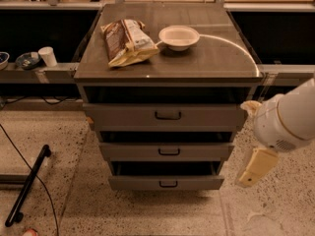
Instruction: Open bottom drawer
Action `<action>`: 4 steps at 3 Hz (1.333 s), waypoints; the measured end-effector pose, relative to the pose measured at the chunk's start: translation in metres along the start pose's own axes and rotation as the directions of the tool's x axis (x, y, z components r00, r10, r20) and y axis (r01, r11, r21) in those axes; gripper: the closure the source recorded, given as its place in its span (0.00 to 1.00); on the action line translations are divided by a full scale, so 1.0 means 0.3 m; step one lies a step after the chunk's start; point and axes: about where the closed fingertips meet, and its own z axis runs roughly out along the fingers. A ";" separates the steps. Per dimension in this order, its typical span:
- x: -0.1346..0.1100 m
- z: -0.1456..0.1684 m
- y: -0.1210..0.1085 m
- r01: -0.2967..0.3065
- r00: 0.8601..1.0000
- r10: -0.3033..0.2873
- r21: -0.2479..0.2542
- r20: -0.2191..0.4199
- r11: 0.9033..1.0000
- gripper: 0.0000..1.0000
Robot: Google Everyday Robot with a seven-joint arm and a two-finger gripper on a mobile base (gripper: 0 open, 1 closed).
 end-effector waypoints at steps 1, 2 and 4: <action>0.013 0.040 -0.021 -0.017 0.999 0.015 0.059 0.035 0.998 0.00; 0.019 0.131 0.016 -0.011 0.999 0.012 -0.032 0.051 0.999 0.00; 0.135 0.539 0.178 0.003 0.985 0.023 -0.147 0.172 0.989 0.00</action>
Offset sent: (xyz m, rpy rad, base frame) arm 0.0008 0.0158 -0.0874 0.1147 0.1565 0.0644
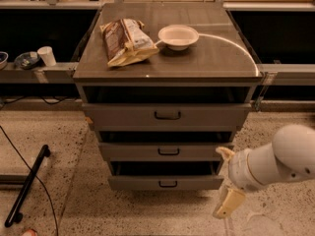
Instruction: Open bottom drawer
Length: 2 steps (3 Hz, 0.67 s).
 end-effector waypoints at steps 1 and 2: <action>0.083 0.091 -0.024 -0.064 0.973 0.057 0.025 0.223 0.998 0.00; 0.092 0.114 -0.010 -0.041 0.976 0.037 0.017 0.215 0.999 0.00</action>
Offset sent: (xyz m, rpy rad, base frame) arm 0.0002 -0.0023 -0.0321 0.1480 -0.0248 -0.0326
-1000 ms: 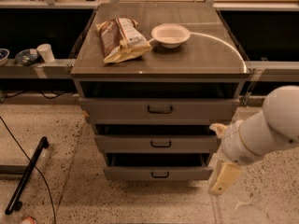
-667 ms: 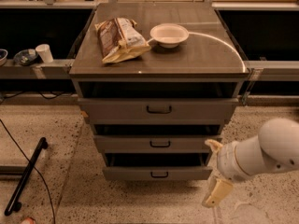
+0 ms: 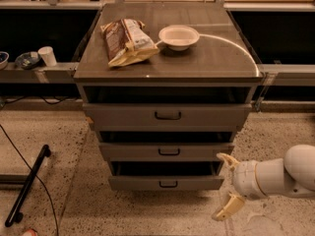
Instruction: Open bottom drawer
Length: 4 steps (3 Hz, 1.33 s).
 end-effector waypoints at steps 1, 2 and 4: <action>0.036 0.152 0.035 0.178 0.982 -0.178 -0.018 -0.059 0.984 0.00; 0.090 0.288 0.063 0.349 0.935 -0.352 -0.075 -0.038 0.934 0.00; 0.095 0.300 0.068 0.358 0.931 -0.362 -0.092 -0.033 0.929 0.00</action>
Offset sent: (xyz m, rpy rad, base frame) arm -0.0022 0.0563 -0.1314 -0.1552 -0.2515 0.4991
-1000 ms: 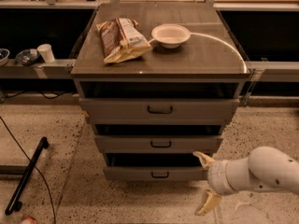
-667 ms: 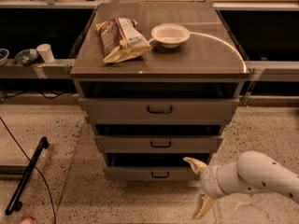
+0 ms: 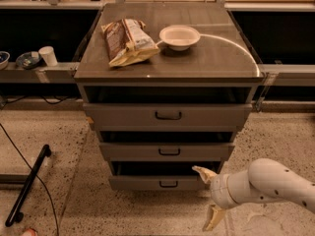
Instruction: Open bottom drawer
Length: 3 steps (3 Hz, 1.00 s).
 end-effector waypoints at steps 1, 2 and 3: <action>0.063 0.055 -0.022 0.014 1.000 -0.014 -0.036 0.008 0.999 0.00; 0.165 0.169 -0.027 0.023 1.000 -0.024 -0.086 -0.012 0.996 0.00; 0.231 0.243 -0.021 0.029 0.999 -0.031 -0.124 -0.018 0.992 0.00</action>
Offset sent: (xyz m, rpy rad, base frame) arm 0.0450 -0.0146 -0.1232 -0.0959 0.0813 0.1050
